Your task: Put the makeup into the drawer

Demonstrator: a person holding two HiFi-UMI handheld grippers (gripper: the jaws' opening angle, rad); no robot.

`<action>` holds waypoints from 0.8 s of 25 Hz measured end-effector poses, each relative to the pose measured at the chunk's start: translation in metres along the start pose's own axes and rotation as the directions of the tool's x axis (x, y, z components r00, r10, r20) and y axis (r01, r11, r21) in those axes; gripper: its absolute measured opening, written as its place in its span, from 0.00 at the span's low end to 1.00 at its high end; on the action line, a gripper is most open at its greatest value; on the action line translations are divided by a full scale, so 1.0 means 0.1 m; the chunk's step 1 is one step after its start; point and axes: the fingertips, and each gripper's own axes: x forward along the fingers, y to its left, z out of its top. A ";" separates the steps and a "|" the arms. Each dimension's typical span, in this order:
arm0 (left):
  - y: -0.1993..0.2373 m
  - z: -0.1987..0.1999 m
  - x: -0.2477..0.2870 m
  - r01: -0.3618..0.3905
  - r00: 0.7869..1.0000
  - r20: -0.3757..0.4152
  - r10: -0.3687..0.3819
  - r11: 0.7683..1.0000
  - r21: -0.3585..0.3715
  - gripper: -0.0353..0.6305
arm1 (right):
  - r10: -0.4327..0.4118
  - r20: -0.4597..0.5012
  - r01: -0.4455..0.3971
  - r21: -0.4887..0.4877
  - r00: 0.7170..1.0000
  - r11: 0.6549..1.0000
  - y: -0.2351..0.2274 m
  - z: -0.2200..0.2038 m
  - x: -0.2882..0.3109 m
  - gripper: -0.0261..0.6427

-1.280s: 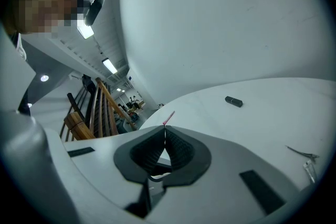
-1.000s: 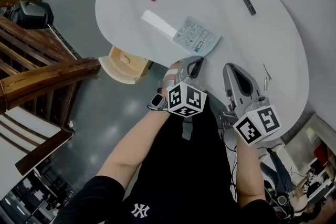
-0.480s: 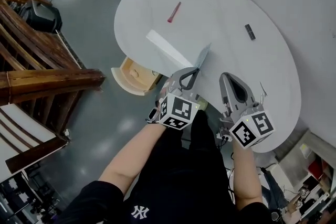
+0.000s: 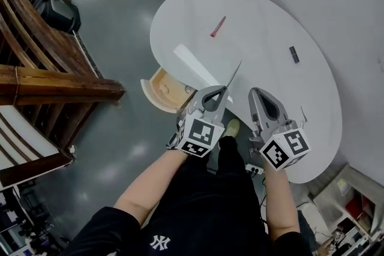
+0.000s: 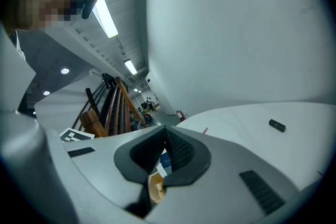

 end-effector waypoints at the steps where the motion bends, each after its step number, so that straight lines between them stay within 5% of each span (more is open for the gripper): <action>1: 0.06 -0.01 -0.07 -0.011 1.000 0.005 0.011 1.000 -0.005 0.06 | 0.008 -0.001 -0.008 -0.006 1.000 1.000 0.06 0.00 0.04 0.06; 20: 1.19 -0.76 -1.15 -0.268 0.963 -0.026 0.267 0.956 -0.123 0.06 | 0.166 -0.109 -0.172 -0.049 0.980 0.984 1.24 -0.49 0.78 0.06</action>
